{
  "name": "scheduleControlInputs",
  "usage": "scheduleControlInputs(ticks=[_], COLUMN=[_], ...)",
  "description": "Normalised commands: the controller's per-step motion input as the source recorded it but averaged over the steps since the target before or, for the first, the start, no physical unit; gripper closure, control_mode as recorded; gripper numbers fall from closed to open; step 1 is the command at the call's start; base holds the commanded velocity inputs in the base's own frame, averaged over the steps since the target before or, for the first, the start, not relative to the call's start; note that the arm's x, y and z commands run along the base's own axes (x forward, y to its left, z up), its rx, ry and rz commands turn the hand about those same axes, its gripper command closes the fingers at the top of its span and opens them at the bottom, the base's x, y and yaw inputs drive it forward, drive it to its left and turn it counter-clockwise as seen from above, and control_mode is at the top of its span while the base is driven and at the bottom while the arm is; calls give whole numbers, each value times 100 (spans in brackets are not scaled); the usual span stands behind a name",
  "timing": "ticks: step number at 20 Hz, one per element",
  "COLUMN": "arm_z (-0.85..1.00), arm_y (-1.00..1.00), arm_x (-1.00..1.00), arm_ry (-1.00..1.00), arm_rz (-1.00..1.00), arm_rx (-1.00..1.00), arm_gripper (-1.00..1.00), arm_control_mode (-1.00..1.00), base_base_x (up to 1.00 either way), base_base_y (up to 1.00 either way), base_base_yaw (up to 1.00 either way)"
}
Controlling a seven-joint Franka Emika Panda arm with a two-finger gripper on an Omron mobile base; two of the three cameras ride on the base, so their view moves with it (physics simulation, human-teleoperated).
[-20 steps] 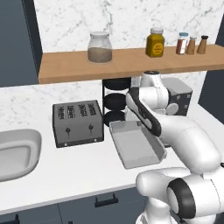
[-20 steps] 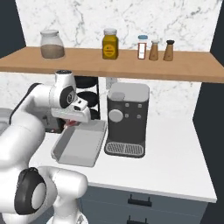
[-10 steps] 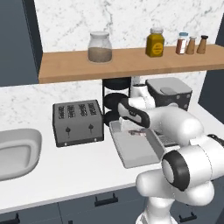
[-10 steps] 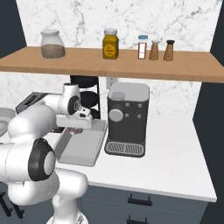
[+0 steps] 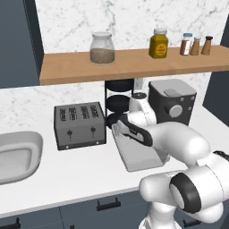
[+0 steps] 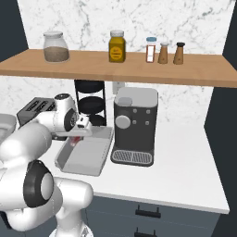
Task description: Place one garlic and one steak in each tupperware on the nearby counter, to pack two identical lunches.
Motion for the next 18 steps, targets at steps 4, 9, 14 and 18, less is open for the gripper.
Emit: scheduleControlInputs(ticks=[4, 9, 14, 18], arm_z=[0, -55, -47, 0], arm_y=[-8, -5, 0, 0], arm_x=[23, 34, 3, 0], arm_ry=[2, 12, 0, 0], arm_rz=[0, 0, 0, 0], arm_rx=[0, 0, 0, 0], arm_gripper=[100, 100, 100, -100], arm_control_mode=[-100, -100, -100, -100], base_base_x=[0, 0, 0, 0], base_base_y=[0, 0, 0, 0], base_base_yaw=[0, 0, 0, 0])
